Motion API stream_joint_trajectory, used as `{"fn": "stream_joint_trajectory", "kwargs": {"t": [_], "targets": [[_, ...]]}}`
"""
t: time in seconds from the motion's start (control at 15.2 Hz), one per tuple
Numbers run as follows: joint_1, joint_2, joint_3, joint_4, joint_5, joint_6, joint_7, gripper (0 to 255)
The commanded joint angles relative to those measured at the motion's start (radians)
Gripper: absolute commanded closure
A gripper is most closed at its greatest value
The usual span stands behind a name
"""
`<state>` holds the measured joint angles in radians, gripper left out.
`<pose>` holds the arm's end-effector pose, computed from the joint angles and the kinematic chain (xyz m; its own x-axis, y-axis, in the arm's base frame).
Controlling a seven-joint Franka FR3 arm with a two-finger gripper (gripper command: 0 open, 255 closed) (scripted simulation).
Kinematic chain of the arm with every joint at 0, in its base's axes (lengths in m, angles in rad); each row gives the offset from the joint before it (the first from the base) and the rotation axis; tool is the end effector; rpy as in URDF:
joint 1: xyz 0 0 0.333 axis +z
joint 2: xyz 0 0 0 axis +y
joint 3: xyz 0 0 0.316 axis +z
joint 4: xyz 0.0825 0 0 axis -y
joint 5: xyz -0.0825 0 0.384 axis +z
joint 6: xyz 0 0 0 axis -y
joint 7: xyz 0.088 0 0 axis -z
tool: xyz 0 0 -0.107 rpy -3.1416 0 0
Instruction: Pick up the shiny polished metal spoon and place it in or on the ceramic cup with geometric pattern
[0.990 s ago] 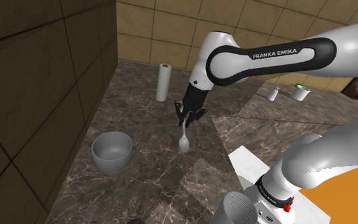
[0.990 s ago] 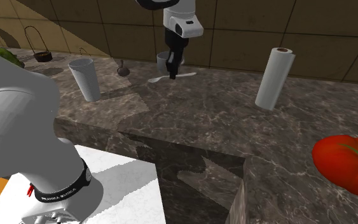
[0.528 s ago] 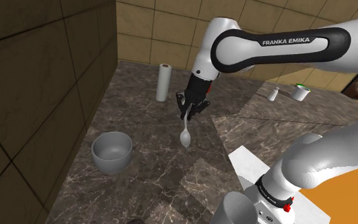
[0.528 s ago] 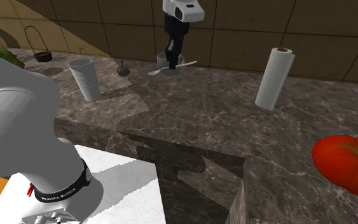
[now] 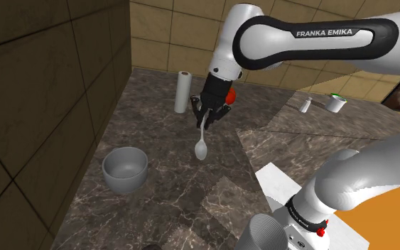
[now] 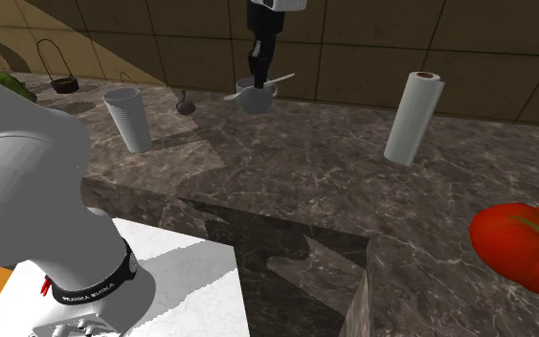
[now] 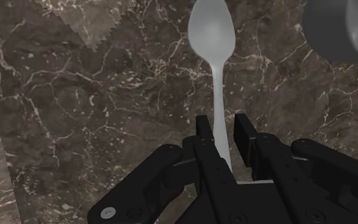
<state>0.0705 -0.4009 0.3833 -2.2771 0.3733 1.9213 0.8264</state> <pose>0.3820 0.2295 0.5038 0.8627 -0.4858 -0.1410 -0.5036 -0.8508 -0.1498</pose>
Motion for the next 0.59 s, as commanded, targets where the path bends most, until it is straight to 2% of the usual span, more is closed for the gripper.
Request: {"fn": "stream_joint_trajectory", "kwargs": {"t": [0.0, 0.26, 0.53], "targets": [[0.004, 0.05, 0.034, 0.053, -0.008, 0.009, 0.046, 255], [0.015, 0.171, 0.109, 0.17, -0.045, 0.035, 0.152, 255], [0.033, 0.309, 0.178, 0.304, -0.115, 0.051, 0.271, 255]]}}
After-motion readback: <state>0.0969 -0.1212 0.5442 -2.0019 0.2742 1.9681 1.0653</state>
